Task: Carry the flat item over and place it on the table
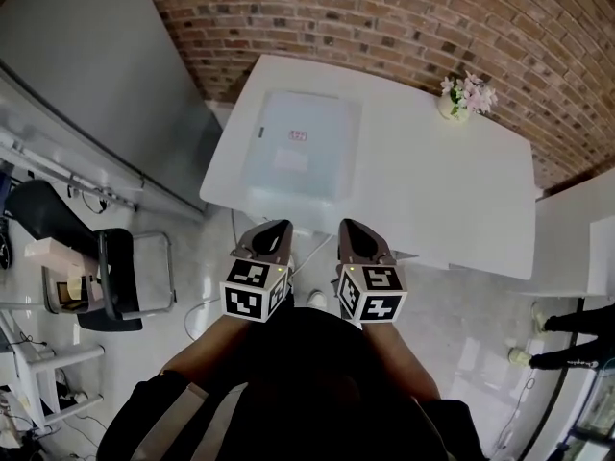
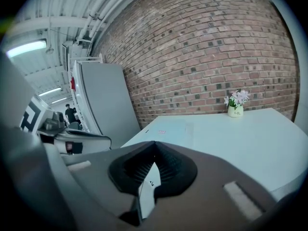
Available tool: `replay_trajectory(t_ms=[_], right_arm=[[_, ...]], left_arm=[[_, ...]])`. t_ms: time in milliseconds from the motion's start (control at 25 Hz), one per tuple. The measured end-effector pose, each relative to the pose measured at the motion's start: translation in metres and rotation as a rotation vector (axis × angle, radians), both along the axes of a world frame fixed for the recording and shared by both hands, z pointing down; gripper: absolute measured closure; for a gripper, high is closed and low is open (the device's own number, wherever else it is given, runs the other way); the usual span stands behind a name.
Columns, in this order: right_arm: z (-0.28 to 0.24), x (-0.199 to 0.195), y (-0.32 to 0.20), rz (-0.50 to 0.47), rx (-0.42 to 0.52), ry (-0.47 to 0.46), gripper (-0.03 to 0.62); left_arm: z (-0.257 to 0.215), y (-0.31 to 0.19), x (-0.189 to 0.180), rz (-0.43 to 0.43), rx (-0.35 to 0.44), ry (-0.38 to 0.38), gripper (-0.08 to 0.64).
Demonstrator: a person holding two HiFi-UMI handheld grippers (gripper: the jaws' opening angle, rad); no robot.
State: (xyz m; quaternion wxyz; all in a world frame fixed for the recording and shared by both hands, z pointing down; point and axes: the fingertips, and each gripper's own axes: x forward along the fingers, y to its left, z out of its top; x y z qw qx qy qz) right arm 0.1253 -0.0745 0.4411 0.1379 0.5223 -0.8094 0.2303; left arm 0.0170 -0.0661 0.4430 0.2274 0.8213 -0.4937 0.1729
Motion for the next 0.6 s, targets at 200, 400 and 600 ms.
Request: replay_trajectory(t_ms=[200,400,600], right_arm=[[-0.007,0.004,0.024,-0.021,0.014,-0.010,0.592],[-0.006,0.006,0.044,-0.046,0.018,-0.009,0.592],[-0.005,0.000,0.053,-0.070,0.019,-0.012,0.592]], left_arm=[[-0.005,0.025,0.006,-0.022,0.007,-0.008,0.557],[0.001,0.051,0.010,-0.042,-0.007,-0.022,0.557],[0.000,0.065,0.001,-0.071,-0.007,-0.036,0.557]])
